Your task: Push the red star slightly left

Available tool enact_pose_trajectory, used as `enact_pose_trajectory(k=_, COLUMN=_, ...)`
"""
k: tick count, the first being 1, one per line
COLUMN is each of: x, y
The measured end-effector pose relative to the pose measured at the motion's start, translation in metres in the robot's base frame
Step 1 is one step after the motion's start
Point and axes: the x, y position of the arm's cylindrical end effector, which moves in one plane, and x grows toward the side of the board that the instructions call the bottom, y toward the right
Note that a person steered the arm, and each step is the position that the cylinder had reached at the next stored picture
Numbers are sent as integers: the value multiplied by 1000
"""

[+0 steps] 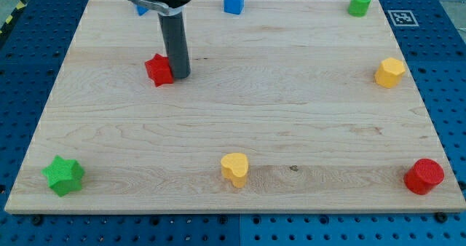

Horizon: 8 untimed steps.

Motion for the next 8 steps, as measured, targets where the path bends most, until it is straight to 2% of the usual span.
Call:
enact_pose_trajectory(k=3, x=0, y=-73)
enact_pose_trajectory(k=4, x=-9, y=-56)
enact_pose_trajectory(k=5, x=-34, y=5)
enact_pose_trajectory(k=6, x=-54, y=31)
enact_pose_trajectory(k=7, x=-51, y=32)
enact_pose_trajectory(k=8, x=-14, y=23)
